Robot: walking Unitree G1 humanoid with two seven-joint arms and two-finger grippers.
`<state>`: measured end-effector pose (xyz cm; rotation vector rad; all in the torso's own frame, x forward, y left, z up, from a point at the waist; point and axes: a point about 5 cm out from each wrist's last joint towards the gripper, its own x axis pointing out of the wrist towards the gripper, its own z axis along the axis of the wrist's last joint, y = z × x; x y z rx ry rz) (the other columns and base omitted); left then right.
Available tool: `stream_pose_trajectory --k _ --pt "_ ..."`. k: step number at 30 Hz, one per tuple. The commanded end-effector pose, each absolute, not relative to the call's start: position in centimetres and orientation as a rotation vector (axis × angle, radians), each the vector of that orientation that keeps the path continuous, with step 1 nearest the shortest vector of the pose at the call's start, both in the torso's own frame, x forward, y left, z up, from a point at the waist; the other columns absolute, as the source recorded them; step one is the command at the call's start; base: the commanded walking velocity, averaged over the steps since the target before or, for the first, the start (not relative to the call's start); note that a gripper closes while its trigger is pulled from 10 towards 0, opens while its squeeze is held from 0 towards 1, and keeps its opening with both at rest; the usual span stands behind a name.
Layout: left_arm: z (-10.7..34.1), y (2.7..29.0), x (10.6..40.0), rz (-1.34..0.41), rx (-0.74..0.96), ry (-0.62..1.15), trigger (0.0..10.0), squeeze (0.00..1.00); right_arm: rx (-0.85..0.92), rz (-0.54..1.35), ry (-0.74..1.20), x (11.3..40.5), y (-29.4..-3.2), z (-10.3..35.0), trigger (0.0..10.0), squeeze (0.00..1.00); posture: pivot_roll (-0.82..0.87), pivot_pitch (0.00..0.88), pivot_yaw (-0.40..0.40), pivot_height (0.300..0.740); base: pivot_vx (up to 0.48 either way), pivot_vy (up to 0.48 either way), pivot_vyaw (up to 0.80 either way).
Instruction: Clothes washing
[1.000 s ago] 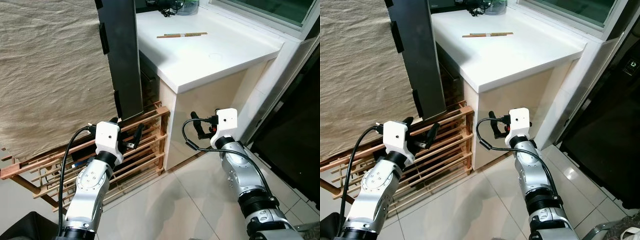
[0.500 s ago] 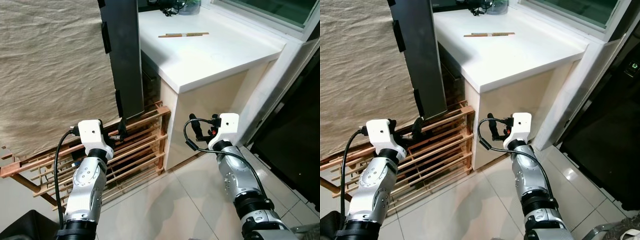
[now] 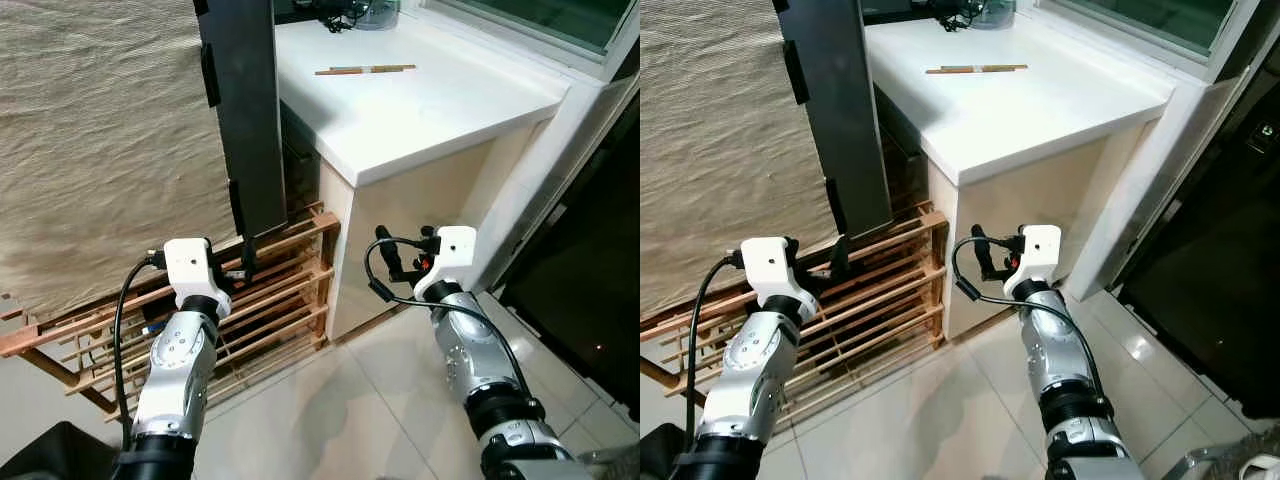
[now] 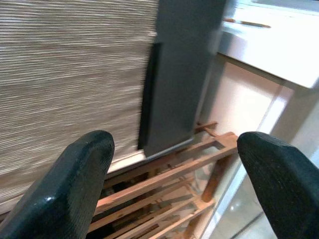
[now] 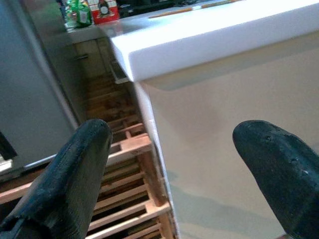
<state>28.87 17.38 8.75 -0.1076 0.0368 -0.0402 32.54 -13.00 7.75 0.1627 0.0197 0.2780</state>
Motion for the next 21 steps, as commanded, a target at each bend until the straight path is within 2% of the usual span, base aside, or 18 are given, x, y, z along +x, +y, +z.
stream_pose_trajectory --k 1,6,11,21 --pt "8.2 17.0 28.8 -0.061 -0.106 0.06 10.0 0.0 0.162 0.279 0.013 32.5 -13.2 7.7 10.0 0.0 -0.05 0.0 -0.016 0.74 0.0 0.0 -0.77" --pt "8.8 16.2 29.0 -0.126 -0.029 0.027 10.0 0.0 0.162 0.264 0.009 32.6 -13.5 7.9 10.0 0.0 -0.06 0.0 -0.01 0.74 0.0 0.0 -0.78" --pt "8.9 15.6 29.0 -0.168 -0.027 0.019 10.0 0.0 0.162 0.253 0.012 32.6 -13.9 7.8 10.0 0.0 -0.07 0.0 -0.007 0.74 0.0 0.0 -0.78" --pt "9.3 14.7 29.0 -0.265 -0.042 0.009 10.0 0.0 0.179 0.204 -0.009 32.3 -14.9 7.8 10.0 0.0 -0.09 0.0 0.004 0.74 0.0 0.48 -0.77"
